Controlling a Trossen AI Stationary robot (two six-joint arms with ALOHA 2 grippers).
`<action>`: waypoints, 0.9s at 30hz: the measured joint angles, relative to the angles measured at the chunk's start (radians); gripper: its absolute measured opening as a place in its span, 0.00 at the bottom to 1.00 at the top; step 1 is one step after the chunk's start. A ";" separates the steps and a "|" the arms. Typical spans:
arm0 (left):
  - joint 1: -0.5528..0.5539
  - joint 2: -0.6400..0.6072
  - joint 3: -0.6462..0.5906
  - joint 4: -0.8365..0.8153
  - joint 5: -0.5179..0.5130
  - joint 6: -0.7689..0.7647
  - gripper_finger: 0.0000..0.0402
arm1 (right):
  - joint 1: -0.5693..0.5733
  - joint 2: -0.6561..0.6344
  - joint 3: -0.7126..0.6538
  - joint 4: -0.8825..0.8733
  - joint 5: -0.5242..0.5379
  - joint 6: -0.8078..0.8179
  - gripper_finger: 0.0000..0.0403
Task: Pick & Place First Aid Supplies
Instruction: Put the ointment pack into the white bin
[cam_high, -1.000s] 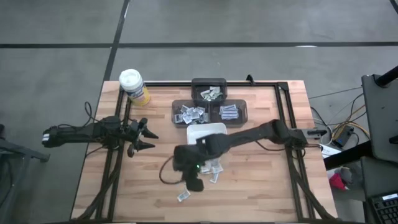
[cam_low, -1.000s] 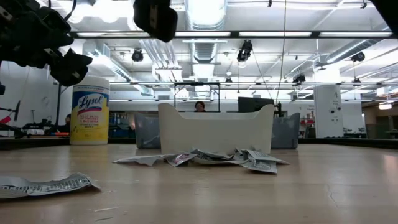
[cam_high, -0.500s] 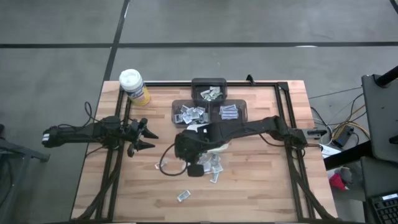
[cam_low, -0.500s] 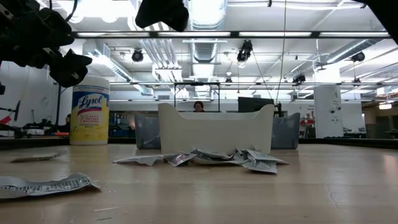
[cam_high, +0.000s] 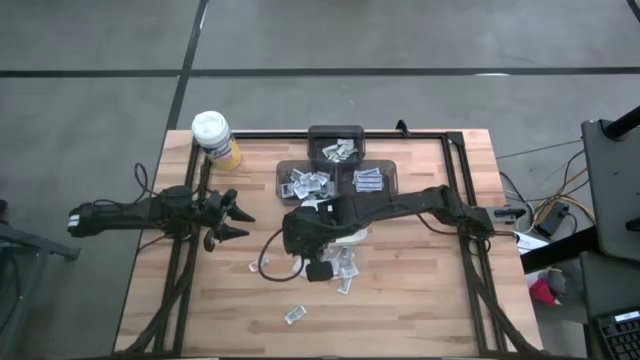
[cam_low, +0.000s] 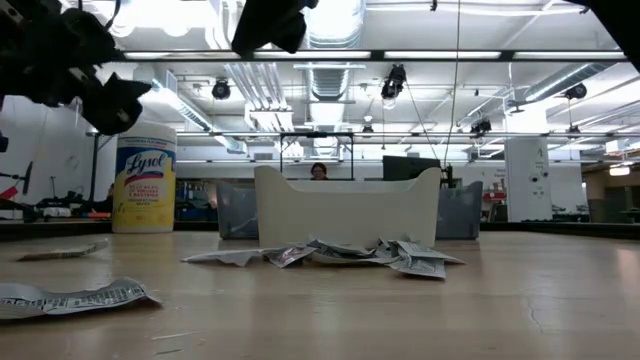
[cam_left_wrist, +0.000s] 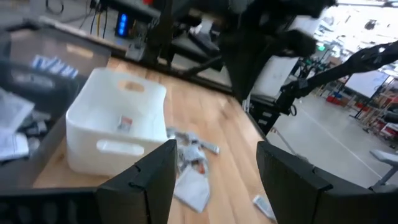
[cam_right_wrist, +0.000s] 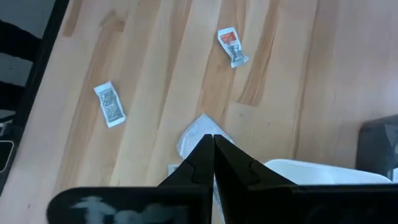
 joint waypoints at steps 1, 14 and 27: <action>0.000 0.000 0.000 0.018 0.000 0.007 0.54 | -0.002 -0.002 0.000 0.000 0.000 -0.001 0.02; -0.002 0.039 0.033 0.078 0.030 0.036 0.54 | -0.041 -0.051 0.000 -0.050 0.017 -0.004 0.02; -0.042 0.221 0.223 -0.223 0.031 0.056 0.54 | -0.073 -0.121 -0.030 -0.120 0.089 0.000 0.02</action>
